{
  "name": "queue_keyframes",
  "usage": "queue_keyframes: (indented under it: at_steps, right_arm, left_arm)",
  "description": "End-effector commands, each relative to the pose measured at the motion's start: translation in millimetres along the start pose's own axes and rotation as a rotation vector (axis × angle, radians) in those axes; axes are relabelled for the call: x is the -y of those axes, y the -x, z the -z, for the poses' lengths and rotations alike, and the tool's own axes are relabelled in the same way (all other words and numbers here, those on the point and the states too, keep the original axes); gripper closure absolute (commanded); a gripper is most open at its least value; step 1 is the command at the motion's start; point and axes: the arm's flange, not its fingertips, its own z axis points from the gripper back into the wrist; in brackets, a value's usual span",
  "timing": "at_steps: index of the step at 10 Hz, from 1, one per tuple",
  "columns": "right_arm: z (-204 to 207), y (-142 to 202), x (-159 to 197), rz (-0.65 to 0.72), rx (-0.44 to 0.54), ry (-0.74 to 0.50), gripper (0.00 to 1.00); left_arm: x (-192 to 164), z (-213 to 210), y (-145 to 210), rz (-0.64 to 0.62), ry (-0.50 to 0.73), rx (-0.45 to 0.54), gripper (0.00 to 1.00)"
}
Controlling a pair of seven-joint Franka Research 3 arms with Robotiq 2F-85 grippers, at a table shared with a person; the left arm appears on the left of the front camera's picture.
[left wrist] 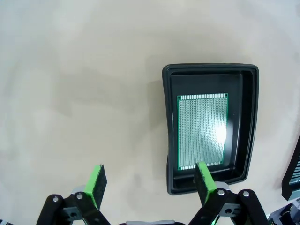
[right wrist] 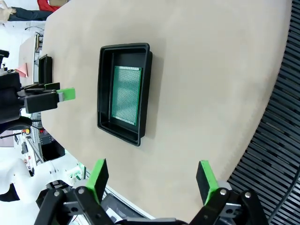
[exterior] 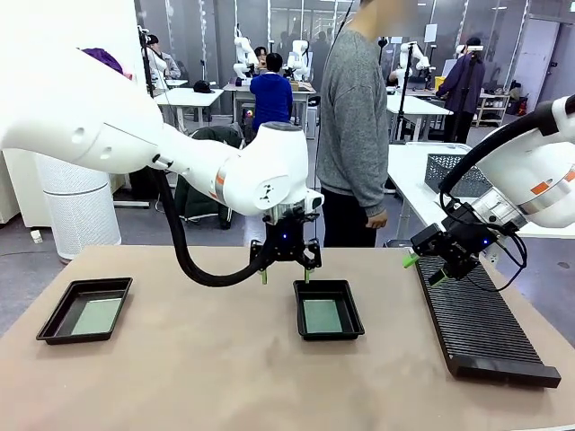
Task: Inspect and transfer BCBs to ESD trays.
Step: Pick up the ESD tray and place it on the left side of the table.
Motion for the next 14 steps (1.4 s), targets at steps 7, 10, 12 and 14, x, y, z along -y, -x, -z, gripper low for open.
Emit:
queue_keyframes:
  at_steps: [7,10,12,14]
  right_arm:
    - [1,0,-1,0.011,0.003,0.005,0.0]
    - [1,0,-1,0.011,0.003,0.005,0.0]
    - [1,0,-1,0.011,0.003,0.005,0.0]
    - [1,0,-1,0.011,0.003,0.005,0.0]
  left_arm:
    - [20,55,-7,-0.022,-0.001,0.027,0.0]
    - [21,72,-8,-0.025,0.005,0.033,0.03]
    - [21,75,-7,-0.02,-0.019,0.033,0.17]
    - [21,74,-6,-0.015,-0.031,0.042,0.37]
